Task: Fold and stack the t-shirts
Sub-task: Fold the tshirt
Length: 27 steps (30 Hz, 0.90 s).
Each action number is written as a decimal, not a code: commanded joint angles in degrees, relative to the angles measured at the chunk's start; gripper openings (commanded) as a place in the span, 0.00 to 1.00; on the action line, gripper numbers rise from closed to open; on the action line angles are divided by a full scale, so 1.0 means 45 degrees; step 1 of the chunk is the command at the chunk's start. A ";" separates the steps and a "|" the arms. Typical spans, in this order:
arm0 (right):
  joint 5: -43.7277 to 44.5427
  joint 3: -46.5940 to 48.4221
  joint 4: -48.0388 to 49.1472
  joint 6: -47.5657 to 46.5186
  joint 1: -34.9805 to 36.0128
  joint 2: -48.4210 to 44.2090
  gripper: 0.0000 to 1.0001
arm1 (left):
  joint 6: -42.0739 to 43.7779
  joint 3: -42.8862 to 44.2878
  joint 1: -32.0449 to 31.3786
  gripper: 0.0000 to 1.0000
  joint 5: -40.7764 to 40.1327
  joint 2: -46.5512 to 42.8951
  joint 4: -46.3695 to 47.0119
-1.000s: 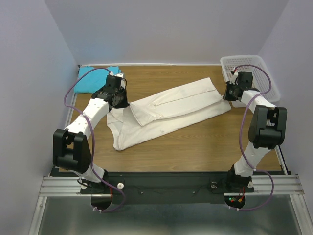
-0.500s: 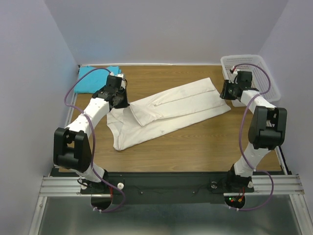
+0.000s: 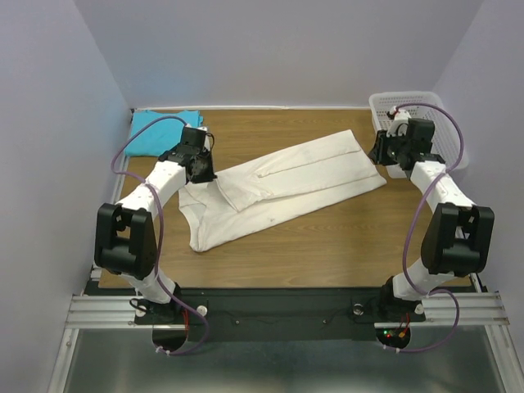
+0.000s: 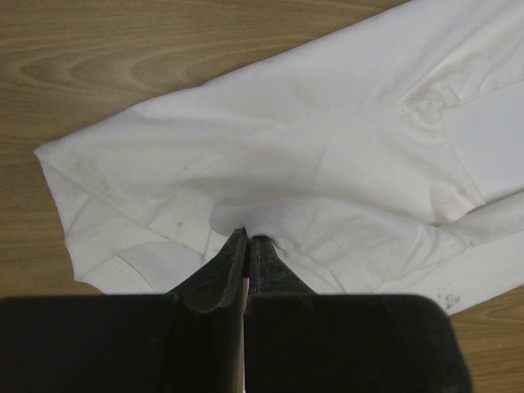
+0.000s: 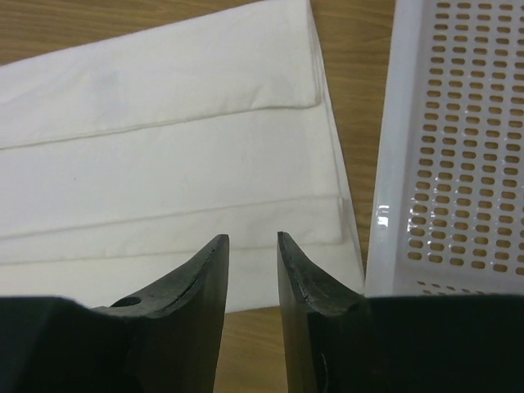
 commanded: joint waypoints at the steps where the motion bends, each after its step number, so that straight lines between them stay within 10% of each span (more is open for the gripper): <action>1: -0.0860 -0.0489 0.0444 -0.0571 -0.0036 -0.0549 0.36 | 0.0113 0.0614 0.0113 0.10 -0.0162 0.0133 0.0402; 9: -0.3281 -0.1095 -0.0122 -0.1371 0.0354 -0.0725 0.36 | 0.0073 0.1823 0.0230 0.59 -0.0572 0.1167 0.0596; 20: -0.8009 -0.0686 -0.3032 -0.7500 0.4701 -0.0160 0.48 | 0.0485 0.1400 0.0913 0.61 0.0319 -0.2043 0.1728; 27: -0.3370 0.1419 -0.1942 -0.8989 0.8965 0.2026 0.51 | -0.2692 -0.4607 0.1031 0.61 0.2981 -0.6750 0.2120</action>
